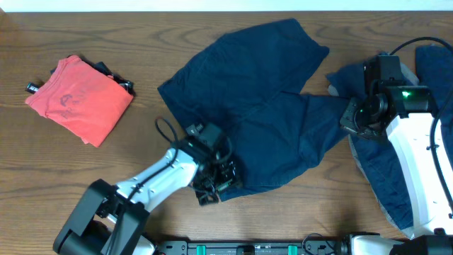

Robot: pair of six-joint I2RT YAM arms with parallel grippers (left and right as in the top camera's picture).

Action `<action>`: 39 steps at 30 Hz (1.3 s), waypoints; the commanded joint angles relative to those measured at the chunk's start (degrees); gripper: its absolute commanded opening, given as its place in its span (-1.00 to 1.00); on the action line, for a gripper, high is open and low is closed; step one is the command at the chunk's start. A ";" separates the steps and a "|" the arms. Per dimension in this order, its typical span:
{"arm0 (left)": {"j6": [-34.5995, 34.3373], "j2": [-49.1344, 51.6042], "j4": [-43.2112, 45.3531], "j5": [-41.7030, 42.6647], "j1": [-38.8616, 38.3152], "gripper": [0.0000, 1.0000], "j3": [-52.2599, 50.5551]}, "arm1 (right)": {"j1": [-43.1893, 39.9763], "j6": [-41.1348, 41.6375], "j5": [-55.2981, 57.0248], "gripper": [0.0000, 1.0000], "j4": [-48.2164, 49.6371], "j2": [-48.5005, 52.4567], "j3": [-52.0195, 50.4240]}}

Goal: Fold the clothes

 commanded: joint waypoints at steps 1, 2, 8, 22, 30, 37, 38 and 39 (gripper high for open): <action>-9.05 -0.02 1.31 -6.36 -2.14 0.69 -0.83 | 0.33 0.66 -0.02 -0.88 0.00 -0.83 0.66; -9.44 -0.02 1.81 -7.72 -2.71 0.69 -0.83 | 0.33 0.63 -0.02 -0.87 0.02 -0.83 0.66; -12.87 0.00 2.75 -16.33 -4.90 0.28 -0.83 | 0.33 0.66 -0.04 -0.88 -0.11 -0.83 0.66; 1.75 -13.18 -15.17 -14.53 0.24 -0.88 -0.22 | -4.39 0.28 0.11 -0.98 -1.46 -0.96 0.68; 10.29 -41.88 -29.07 -14.49 1.20 -0.88 0.33 | -7.56 -9.03 -4.96 -0.98 -2.01 -3.72 1.16; 3.80 -59.08 -27.91 -29.00 1.20 -0.88 0.33 | -3.58 -11.21 -12.98 -0.98 5.97 -6.05 1.92; 1.79 -60.13 -27.85 -33.29 1.20 -0.88 0.33 | -2.82 -11.19 -13.86 -0.98 8.63 -6.08 1.92; 0.39 -60.78 -27.47 -37.97 1.20 -0.88 0.33 | -1.70 -11.21 -14.80 -0.98 12.59 -6.08 1.92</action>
